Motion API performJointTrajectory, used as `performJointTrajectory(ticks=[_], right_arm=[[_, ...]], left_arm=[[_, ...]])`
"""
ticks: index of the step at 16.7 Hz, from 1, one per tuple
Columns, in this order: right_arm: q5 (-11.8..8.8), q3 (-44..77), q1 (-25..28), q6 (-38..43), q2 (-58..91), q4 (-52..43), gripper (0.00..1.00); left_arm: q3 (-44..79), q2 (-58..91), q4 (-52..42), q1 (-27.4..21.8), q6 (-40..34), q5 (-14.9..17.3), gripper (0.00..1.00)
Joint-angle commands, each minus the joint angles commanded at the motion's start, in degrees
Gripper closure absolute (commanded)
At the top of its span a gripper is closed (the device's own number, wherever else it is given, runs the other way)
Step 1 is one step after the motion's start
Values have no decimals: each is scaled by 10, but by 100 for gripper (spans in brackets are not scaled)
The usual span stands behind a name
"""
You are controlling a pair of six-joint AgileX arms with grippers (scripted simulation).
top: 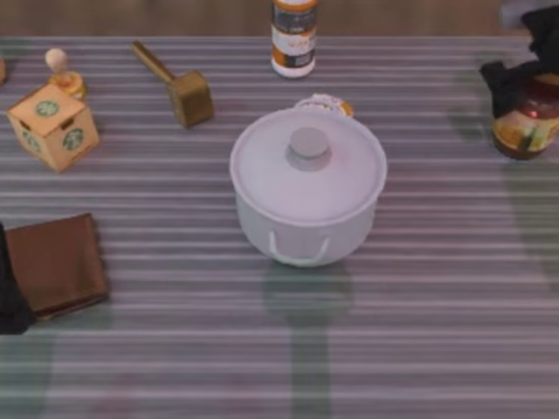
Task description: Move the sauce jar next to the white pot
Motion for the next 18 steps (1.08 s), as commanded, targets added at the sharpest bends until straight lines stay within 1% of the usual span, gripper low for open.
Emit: performJointTrajectory(ticks=[4, 17, 18], right_arm=[[0, -4, 0, 0, 1, 5, 0], [0, -4, 0, 0, 1, 5, 98], [0, -4, 0, 0, 1, 5, 100]], left_arm=[[0, 0, 0, 0, 0, 0, 0], [0, 0, 0, 0, 0, 0, 0], [0, 0, 0, 0, 0, 0, 0]])
